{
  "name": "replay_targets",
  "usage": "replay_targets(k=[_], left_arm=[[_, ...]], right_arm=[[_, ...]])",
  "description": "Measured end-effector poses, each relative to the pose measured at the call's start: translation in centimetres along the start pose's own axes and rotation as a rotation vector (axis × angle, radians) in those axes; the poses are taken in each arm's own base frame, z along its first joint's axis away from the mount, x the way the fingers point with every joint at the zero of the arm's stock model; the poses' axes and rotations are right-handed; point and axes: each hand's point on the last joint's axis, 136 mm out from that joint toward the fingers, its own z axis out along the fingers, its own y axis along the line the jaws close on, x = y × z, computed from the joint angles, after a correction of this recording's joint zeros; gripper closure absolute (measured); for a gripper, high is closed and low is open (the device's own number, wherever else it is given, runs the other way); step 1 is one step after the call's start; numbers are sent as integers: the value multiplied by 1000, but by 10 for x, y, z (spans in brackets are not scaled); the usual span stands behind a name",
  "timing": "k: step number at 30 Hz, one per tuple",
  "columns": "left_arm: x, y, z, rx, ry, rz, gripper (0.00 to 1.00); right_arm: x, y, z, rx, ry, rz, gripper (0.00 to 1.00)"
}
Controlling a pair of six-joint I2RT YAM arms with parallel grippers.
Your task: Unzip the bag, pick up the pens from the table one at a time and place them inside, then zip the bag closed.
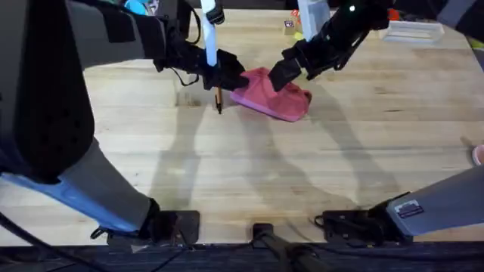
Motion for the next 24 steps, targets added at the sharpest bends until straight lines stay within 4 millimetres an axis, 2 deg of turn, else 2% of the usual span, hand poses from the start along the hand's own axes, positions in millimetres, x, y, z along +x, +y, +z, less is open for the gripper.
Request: replay_targets(k=[6, 11, 24], left_arm=[[0, 0, 0, 0, 0, 0, 958], [0, 0, 0, 0, 0, 0, 958], [0, 0, 0, 0, 0, 0, 959]], right_arm=[[0, 0, 3, -1, 6, 0, 13], [2, -2, 14, -4, 35, 6, 20], [1, -2, 14, -4, 33, 5, 319]])
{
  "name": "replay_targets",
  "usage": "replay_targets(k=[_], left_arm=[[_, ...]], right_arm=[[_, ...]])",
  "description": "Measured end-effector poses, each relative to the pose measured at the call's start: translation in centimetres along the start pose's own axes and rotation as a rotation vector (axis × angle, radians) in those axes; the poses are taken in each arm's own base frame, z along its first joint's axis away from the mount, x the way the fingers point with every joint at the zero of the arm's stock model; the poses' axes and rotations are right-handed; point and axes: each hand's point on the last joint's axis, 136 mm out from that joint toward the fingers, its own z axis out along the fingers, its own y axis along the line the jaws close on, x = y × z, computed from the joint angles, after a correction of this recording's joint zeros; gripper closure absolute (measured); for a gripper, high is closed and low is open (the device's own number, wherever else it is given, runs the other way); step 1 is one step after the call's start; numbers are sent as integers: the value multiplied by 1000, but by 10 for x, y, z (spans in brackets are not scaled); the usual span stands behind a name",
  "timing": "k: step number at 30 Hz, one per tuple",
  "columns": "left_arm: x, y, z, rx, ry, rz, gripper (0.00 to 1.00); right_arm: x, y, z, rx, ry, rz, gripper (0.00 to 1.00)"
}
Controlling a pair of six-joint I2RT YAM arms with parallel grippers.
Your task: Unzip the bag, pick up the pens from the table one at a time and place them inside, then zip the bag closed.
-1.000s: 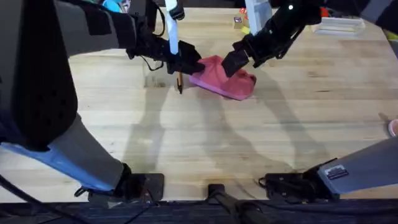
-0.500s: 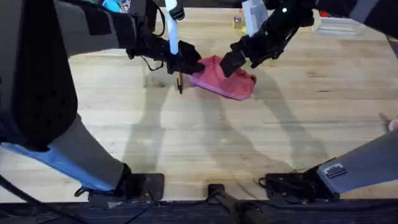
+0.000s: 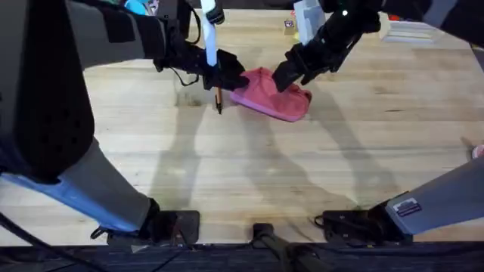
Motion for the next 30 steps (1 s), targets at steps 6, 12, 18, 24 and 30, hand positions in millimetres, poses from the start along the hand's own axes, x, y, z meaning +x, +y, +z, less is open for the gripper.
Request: replay_targets(k=[6, 12, 18, 24, 30], left_arm=[[0, 0, 0, 0, 0, 0, 959], [0, 0, 0, 0, 0, 0, 958], [0, 0, 0, 0, 0, 0, 958], [0, 0, 0, 0, 0, 0, 958], [0, 0, 0, 0, 0, 0, 958]], right_arm=[[0, 0, 0, 0, -1, 0, 381], [0, 0, 0, 0, -2, 0, 454], [1, 0, 1, -1, 6, 1, 628], [2, -1, 6, -2, 21, 4, 775], [2, -1, 6, -3, 22, 4, 959]])
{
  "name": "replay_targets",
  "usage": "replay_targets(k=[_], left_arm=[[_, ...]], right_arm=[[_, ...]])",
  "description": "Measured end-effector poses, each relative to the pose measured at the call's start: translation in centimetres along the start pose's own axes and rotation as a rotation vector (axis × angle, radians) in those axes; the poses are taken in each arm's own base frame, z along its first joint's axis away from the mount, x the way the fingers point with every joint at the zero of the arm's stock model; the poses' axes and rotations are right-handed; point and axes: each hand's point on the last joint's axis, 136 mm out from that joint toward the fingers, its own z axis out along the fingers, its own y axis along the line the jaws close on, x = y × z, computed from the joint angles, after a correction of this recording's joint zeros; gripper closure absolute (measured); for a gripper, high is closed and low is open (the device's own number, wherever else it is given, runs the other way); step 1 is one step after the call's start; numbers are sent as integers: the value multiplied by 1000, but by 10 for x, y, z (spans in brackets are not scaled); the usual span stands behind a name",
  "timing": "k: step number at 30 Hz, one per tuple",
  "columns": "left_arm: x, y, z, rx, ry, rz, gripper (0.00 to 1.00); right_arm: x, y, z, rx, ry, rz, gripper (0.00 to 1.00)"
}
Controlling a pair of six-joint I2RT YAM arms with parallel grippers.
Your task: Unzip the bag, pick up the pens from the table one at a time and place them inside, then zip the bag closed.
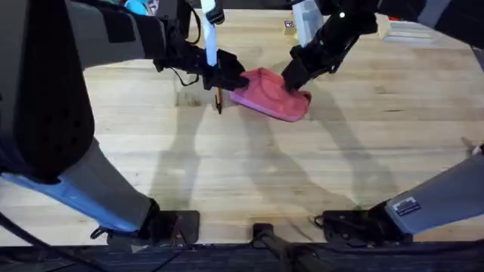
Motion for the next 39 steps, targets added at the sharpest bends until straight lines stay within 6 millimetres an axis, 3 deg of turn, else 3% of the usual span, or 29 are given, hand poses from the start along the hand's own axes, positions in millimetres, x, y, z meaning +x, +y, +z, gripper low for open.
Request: replay_targets(k=[23, 31, 39], left_arm=[[0, 0, 0, 0, 0, 0, 958], [0, 0, 0, -1, 1, 0, 958], [0, 0, 0, -1, 1, 0, 958]], right_arm=[[-7, 5, 0, -27, -28, -6, 969], [-38, 17, 0, -27, -147, -44, 969], [-76, 47, -8, -107, -305, -71, 969]])
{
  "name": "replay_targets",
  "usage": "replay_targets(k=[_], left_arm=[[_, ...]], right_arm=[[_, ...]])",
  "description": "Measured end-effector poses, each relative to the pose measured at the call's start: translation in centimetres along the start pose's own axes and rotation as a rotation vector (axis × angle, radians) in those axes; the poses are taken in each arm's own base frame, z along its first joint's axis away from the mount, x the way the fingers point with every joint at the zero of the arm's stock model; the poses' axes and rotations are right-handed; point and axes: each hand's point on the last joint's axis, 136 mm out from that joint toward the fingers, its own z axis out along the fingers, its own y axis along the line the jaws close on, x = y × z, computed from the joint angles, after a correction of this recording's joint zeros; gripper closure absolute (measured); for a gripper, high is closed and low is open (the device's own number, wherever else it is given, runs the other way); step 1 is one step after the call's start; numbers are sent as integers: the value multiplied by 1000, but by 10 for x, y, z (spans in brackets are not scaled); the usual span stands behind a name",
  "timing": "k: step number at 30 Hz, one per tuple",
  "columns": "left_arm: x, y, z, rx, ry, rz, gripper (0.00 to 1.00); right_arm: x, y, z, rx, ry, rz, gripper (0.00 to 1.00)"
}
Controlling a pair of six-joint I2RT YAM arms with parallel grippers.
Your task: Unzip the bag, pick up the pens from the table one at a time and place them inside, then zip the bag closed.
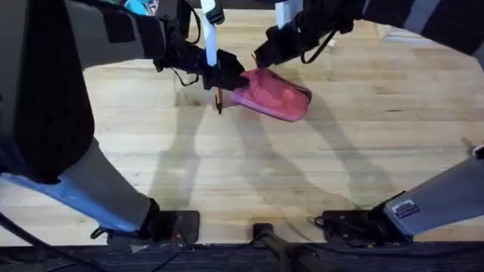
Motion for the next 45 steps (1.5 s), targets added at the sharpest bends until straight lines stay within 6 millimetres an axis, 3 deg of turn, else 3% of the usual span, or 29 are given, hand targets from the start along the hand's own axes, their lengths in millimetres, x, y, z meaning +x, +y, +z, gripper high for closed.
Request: replay_targets(k=[16, 28, 39, 43, 45], left_arm=[[4, 4, -4, -17, 9, -7, 958], [5, 4, -4, -16, 14, -13, 959], [6, 3, -4, -13, 20, -20, 959], [5, 2, -3, -8, 16, -18, 959], [4, 0, -2, -1, 10, -16, 959]], right_arm=[[-28, 12, 1, -134, -106, 95, 969], [-25, 20, 38, -175, -69, 137, 969], [-23, 28, 39, -173, -58, 126, 959], [-15, 41, 30, -200, -6, 118, 448], [-12, 42, 19, -173, 13, 101, 266]])
